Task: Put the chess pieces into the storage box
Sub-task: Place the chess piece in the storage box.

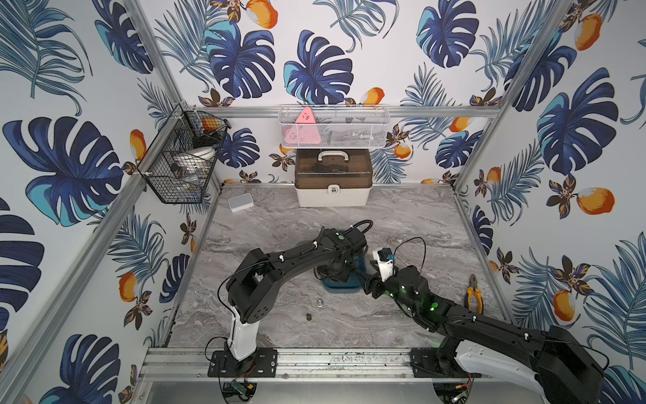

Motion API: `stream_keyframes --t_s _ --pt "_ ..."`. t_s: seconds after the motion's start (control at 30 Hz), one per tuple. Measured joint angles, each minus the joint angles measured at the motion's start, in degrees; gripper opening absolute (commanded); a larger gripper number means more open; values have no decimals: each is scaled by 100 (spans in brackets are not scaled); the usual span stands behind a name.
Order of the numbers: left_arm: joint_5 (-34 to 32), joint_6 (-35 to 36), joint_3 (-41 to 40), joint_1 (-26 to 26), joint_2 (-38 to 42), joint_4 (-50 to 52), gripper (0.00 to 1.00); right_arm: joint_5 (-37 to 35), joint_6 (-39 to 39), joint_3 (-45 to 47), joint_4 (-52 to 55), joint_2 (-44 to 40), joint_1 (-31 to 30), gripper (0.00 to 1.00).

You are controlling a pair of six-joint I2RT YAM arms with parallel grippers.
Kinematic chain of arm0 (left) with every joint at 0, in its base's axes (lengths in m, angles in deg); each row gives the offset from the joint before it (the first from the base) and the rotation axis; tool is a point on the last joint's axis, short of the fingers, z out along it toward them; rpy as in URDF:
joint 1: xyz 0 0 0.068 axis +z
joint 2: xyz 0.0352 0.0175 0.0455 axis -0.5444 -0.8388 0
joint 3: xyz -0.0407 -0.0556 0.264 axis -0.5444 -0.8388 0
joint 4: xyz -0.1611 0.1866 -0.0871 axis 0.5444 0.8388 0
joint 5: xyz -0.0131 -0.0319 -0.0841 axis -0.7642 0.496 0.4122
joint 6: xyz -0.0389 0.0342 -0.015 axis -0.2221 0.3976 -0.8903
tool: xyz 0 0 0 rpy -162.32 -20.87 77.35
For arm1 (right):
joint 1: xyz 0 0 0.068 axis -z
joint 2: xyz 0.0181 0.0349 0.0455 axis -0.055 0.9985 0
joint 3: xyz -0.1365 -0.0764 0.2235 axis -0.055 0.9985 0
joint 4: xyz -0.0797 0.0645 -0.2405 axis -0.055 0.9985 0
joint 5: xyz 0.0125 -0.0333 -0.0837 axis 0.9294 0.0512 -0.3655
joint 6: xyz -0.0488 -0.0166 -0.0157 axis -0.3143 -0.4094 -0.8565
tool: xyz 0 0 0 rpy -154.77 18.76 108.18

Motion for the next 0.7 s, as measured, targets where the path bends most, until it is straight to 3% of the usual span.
stream_keyframes --t_s 0.7 --pt "-52 33 -114 2 -249 -273 15 127 -4 -11 2 -2 0 74"
